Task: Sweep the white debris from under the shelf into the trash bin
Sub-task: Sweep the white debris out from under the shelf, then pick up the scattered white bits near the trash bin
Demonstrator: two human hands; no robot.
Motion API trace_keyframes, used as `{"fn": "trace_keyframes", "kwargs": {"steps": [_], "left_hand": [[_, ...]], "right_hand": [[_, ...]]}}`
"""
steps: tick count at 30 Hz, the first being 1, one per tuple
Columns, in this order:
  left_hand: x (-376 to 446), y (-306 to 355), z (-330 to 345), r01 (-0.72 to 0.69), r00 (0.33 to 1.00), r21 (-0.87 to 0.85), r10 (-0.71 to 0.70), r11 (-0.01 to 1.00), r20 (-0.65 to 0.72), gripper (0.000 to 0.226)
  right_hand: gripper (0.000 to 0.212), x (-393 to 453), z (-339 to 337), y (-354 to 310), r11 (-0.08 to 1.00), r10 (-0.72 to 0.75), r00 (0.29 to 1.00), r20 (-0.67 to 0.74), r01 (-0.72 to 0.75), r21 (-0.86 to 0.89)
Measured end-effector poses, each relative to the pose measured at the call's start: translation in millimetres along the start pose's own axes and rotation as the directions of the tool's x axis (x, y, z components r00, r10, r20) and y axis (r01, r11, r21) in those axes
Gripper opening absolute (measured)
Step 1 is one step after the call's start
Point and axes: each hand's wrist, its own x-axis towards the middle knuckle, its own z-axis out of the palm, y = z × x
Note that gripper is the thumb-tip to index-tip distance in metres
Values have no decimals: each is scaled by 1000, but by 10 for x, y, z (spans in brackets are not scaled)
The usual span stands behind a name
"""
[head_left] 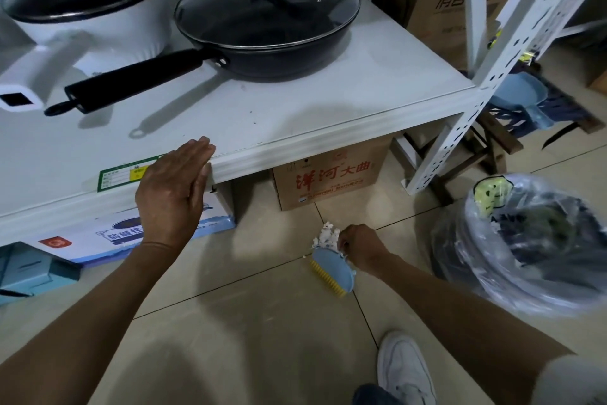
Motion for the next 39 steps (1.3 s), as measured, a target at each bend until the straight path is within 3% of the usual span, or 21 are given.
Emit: {"fn": "trace_keyframes", "kwargs": {"steps": [4, 15, 18, 21, 26, 29, 32, 34, 35, 37, 39], "left_hand": [[17, 53, -41, 21, 999, -23, -21, 1000, 25, 30], [76, 159, -146, 80, 993, -76, -73, 994, 89, 31], [142, 385, -241, 108, 990, -113, -96, 988, 106, 33], [117, 913, -221, 40, 984, -213, -1, 976, 179, 35], [14, 1879, 370, 110, 893, -450, 110, 887, 436, 43], [25, 2274, 865, 186, 821, -441, 107, 878, 561, 43], [64, 2589, 1298, 306, 732, -358, 22, 882, 681, 48], [124, 2732, 1491, 369, 707, -330, -32, 869, 706, 47], [152, 2775, 1575, 434, 700, -354, -62, 829, 711, 42], [245, 2844, 1636, 616, 683, -458, -145, 641, 716, 24], [279, 2916, 1711, 761, 627, -545, -184, 350, 757, 18]], "right_hand": [[26, -156, 64, 27, 999, -37, 998, 56, 36, 10], [17, -190, -358, 179, 964, 220, 960, -173, -187, 190], [15, -153, -537, 246, 941, 296, 932, -208, -247, 230], [16, -101, -722, 292, 932, 330, 913, -240, -275, 235], [21, -20, -964, 400, 921, 374, 886, -273, -320, 224], [17, 31, -1066, 479, 889, 420, 852, -314, -315, 333], [20, 78, -1169, 563, 850, 468, 822, -325, -319, 420], [21, 109, -1192, 611, 834, 495, 807, -322, -338, 436], [22, 131, -1183, 636, 834, 498, 808, -315, -348, 428], [24, 135, -1170, 664, 831, 511, 799, -317, -365, 419], [22, 131, -1156, 691, 833, 514, 787, -341, -364, 417]]}}
